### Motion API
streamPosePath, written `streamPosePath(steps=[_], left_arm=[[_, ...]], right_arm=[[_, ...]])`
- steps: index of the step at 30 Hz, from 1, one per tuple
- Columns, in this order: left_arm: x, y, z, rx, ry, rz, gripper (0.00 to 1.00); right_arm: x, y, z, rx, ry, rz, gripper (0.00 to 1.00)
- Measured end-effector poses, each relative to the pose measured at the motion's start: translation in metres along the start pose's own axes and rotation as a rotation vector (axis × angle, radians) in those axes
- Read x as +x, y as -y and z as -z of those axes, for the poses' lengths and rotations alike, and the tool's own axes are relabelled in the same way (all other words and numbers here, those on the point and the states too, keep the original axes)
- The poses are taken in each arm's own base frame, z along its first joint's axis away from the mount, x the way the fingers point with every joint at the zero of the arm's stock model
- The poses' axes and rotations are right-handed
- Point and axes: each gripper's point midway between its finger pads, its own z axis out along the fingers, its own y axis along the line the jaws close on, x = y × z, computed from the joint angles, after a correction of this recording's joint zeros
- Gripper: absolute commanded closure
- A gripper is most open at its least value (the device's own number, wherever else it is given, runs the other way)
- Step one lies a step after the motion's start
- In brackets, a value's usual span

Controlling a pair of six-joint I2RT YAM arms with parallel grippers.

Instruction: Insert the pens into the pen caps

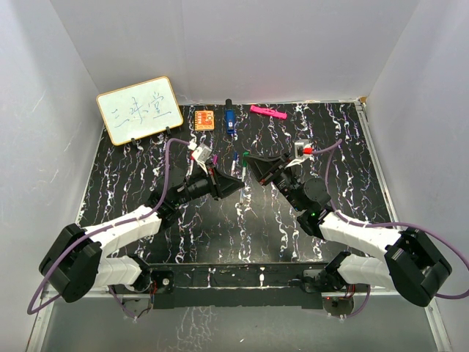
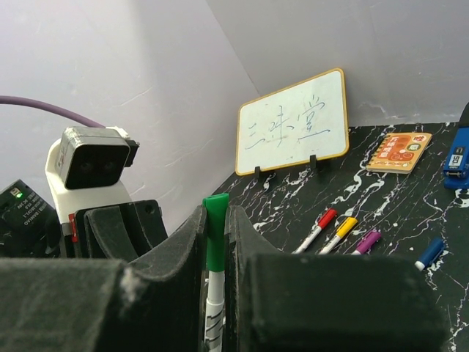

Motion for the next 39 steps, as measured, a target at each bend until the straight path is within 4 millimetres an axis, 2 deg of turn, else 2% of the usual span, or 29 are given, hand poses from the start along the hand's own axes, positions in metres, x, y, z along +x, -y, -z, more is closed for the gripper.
streamPosePath(steps=[12, 25, 39], left_arm=[[-0.012, -0.002, -0.005, -0.028, 0.019, -0.01, 1.0], [-0.018, -0.015, -0.01, -0.125, -0.008, 0.009, 1.0], [-0.023, -0.034, -0.005, -0.206, 0.0, -0.001, 1.0]], right_arm=[[0.009, -0.001, 0.002, -0.002, -0.036, -0.018, 1.0], [0.014, 0.009, -0.004, 0.065, -0.081, -0.008, 1.0], [0.025, 0.013, -0.012, 0.153, -0.109, 0.075, 1.0]])
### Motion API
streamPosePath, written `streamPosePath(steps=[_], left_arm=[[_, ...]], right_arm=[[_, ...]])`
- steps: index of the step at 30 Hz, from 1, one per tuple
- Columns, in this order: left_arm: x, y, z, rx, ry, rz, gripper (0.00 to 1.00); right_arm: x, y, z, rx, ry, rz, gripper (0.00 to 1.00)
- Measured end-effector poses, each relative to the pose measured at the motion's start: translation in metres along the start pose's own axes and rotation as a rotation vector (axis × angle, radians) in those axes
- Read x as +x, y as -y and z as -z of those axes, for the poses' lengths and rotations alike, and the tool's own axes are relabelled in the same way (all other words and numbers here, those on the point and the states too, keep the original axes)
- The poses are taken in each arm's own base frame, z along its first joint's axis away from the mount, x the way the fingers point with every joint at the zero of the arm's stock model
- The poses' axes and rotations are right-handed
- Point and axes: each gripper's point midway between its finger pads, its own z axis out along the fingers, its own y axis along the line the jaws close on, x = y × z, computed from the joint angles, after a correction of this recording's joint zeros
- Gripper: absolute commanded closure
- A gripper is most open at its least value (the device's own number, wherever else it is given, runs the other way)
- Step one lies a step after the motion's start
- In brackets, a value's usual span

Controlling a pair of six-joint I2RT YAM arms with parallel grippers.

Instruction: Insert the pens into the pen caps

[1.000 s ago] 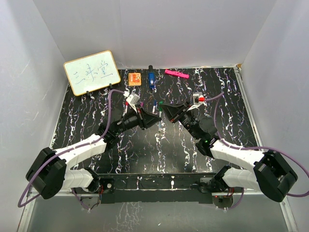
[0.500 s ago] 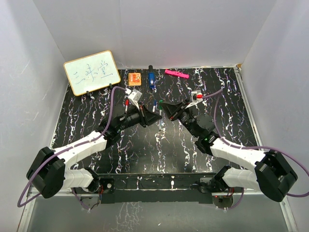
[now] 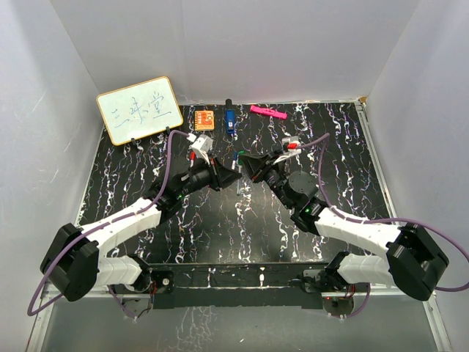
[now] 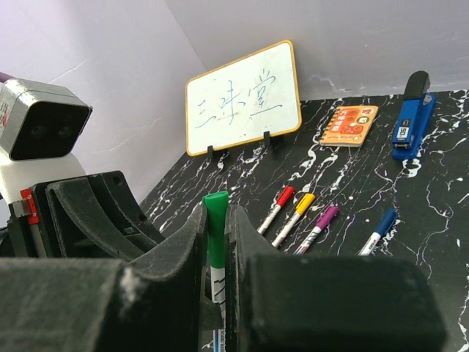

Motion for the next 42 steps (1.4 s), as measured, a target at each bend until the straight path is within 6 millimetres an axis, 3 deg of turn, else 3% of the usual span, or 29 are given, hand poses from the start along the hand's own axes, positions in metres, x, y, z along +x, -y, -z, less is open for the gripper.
streamPosePath(steps=[25, 31, 35, 38, 42], left_arm=[[-0.013, -0.007, 0.002, -0.036, 0.002, -0.022, 1.0], [-0.022, -0.007, 0.006, -0.038, 0.031, -0.009, 1.0], [-0.04, -0.012, 0.015, -0.066, 0.117, -0.007, 1.0], [-0.045, -0.019, 0.025, -0.1, 0.156, 0.004, 1.0], [-0.027, -0.032, 0.031, -0.147, 0.118, 0.026, 1.0]], right_arm=[[-0.002, -0.007, -0.012, 0.026, 0.039, 0.071, 1.0], [-0.009, -0.014, -0.022, 0.048, 0.044, 0.095, 0.8], [-0.004, -0.022, -0.022, 0.044, 0.011, 0.123, 0.51], [-0.003, -0.022, -0.023, 0.073, -0.002, 0.154, 0.44], [-0.022, -0.016, -0.024, 0.129, 0.053, 0.182, 0.38]])
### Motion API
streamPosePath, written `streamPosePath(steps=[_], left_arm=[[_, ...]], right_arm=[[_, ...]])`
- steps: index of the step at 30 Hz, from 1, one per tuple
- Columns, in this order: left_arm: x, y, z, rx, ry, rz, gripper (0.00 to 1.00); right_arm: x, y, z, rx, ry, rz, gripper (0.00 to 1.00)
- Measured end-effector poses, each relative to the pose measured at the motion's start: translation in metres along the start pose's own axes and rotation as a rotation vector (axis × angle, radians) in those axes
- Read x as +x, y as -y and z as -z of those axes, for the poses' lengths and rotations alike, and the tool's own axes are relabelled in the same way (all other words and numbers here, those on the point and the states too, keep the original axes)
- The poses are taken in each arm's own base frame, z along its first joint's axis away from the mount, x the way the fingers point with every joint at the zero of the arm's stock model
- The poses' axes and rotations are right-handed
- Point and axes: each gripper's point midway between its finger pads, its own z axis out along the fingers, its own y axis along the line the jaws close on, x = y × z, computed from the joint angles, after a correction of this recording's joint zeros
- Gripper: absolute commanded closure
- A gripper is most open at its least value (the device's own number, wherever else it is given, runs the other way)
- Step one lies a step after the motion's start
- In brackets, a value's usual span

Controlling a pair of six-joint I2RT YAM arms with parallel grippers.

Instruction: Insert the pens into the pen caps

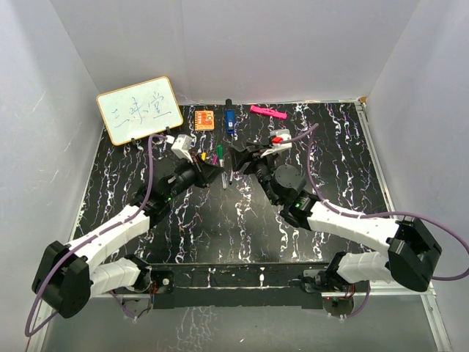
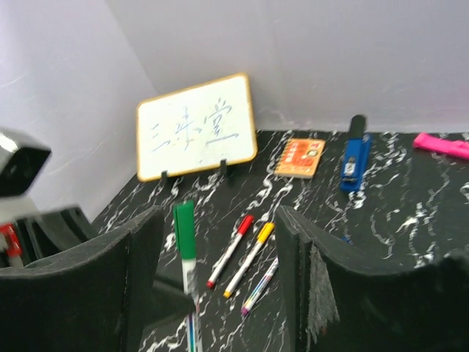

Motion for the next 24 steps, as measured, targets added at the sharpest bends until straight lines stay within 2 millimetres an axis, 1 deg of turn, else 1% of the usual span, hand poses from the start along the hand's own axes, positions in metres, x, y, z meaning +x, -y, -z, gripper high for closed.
streamPosePath(steps=[3, 6, 8, 10, 11, 12, 18, 20, 24], left_arm=[[0.015, -0.013, 0.001, -0.049, -0.049, 0.012, 1.0], [0.029, -0.027, -0.004, -0.098, -0.098, 0.011, 1.0], [0.038, -0.038, -0.012, -0.134, -0.143, 0.007, 1.0], [0.044, -0.048, -0.025, -0.169, -0.186, -0.002, 1.0], [0.047, -0.053, -0.03, -0.184, -0.201, -0.005, 1.0], [0.049, -0.059, -0.037, -0.206, -0.219, -0.013, 1.0], [0.054, -0.098, -0.078, -0.317, -0.298, -0.047, 1.0], [0.057, -0.113, -0.086, -0.36, -0.317, -0.047, 1.0], [0.066, -0.142, -0.093, -0.455, -0.366, -0.048, 1.0]], right_arm=[[-0.019, 0.008, 0.003, 0.047, 0.055, 0.009, 0.27], [-0.039, 0.018, 0.008, 0.102, 0.102, 0.011, 0.17], [-0.048, 0.024, 0.009, 0.149, 0.119, 0.012, 0.13], [-0.051, 0.031, 0.009, 0.197, 0.115, 0.019, 0.05], [-0.049, 0.036, 0.01, 0.222, 0.106, 0.023, 0.03], [-0.045, 0.041, 0.011, 0.251, 0.091, 0.031, 0.02], [-0.016, 0.068, 0.023, 0.377, -0.017, 0.089, 0.02], [-0.009, 0.075, 0.027, 0.409, -0.046, 0.101, 0.02], [0.002, 0.084, 0.034, 0.446, -0.081, 0.112, 0.02]])
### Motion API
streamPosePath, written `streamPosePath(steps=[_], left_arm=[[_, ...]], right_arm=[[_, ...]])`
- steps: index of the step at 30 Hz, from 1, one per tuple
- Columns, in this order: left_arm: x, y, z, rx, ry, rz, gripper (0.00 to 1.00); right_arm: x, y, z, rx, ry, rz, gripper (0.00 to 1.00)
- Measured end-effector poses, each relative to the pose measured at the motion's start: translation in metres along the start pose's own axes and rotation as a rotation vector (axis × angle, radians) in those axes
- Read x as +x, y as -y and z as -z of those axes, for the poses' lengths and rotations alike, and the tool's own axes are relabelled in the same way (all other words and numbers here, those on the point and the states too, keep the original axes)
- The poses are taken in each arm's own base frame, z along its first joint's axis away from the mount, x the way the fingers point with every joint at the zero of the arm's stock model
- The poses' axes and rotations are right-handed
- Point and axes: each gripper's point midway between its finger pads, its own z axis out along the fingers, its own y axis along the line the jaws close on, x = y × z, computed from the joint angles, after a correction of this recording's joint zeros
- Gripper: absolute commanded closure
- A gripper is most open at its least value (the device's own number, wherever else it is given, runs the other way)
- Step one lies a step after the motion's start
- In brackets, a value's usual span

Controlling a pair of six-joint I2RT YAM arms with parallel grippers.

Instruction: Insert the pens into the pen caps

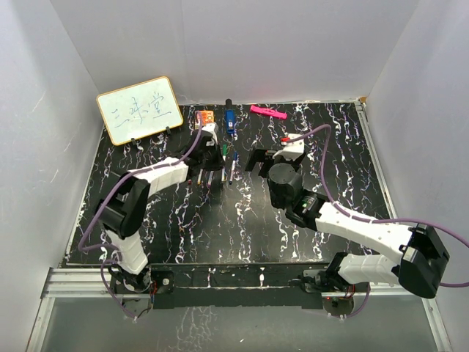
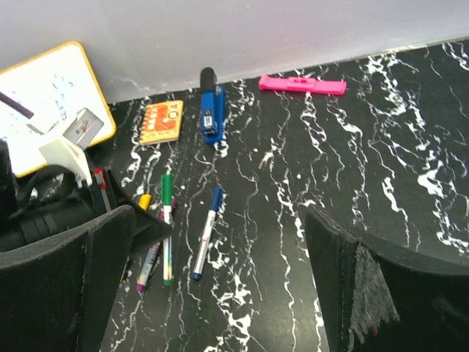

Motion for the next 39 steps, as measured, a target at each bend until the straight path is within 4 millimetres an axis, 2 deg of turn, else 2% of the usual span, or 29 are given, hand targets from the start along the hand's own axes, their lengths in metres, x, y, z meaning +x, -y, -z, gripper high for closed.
streamPosePath(steps=[4, 8, 18, 21, 26, 29, 31, 39], left_arm=[[0.003, -0.014, -0.018, -0.08, -0.057, -0.013, 1.0], [0.002, -0.022, -0.028, -0.134, -0.102, -0.038, 1.0], [0.013, -0.037, -0.042, -0.216, -0.208, -0.076, 0.99], [0.018, -0.039, -0.044, -0.224, -0.229, -0.079, 0.92], [0.025, -0.043, -0.046, -0.234, -0.255, -0.079, 0.86], [0.025, -0.042, -0.047, -0.232, -0.254, -0.078, 0.73], [0.025, -0.042, -0.047, -0.23, -0.255, -0.077, 0.68], [0.024, -0.04, -0.048, -0.225, -0.25, -0.07, 0.65]], right_arm=[[0.013, 0.008, 0.002, 0.027, -0.033, 0.016, 0.02], [0.017, 0.01, 0.003, 0.032, -0.046, 0.011, 0.02], [0.025, 0.012, 0.004, 0.035, -0.067, 0.011, 0.02], [0.025, 0.012, 0.004, 0.032, -0.069, 0.008, 0.02], [0.028, 0.01, 0.004, 0.028, -0.077, 0.004, 0.02], [0.03, 0.01, 0.003, 0.025, -0.081, 0.004, 0.02], [0.031, 0.009, 0.003, 0.023, -0.083, 0.005, 0.02], [0.033, 0.009, 0.003, 0.025, -0.088, 0.009, 0.02]])
